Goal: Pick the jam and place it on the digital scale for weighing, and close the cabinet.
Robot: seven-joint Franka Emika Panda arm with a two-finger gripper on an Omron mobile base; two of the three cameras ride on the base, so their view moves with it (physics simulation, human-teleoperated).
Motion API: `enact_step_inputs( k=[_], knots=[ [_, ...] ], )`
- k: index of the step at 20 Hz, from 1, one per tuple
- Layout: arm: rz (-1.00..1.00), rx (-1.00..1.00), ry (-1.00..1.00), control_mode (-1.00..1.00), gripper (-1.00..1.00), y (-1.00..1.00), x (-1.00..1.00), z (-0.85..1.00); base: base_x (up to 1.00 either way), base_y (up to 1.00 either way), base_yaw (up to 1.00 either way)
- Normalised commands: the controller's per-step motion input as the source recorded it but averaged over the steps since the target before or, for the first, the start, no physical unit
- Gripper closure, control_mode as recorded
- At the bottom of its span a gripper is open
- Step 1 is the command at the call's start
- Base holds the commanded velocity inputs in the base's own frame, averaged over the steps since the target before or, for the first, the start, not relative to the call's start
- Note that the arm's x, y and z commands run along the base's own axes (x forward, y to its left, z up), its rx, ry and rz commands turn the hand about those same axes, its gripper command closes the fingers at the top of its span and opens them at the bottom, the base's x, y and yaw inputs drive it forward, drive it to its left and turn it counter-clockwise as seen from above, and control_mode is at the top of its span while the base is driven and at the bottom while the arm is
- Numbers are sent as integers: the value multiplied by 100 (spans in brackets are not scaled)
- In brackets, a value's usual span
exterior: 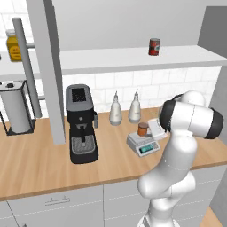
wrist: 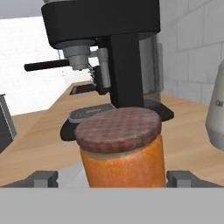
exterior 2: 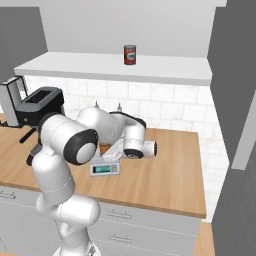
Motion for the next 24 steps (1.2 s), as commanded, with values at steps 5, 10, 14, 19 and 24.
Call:
enact_step_inputs(
  k=[5,10,14,19,24],
  knots=[
    [0,0,0,-100,-100,-12,-1,0,0,0,0],
    [-5,0,0,-100,-100,-38,-2,0,0,0,0],
    [-7,0,-24,-100,-100,-6,-67,32,0,0,0],
    [-9,0,-37,-100,-100,0,-78,71,0,0,0],
    [-10,0,-38,-100,-100,-2,-75,83,0,0,0]
  ],
)
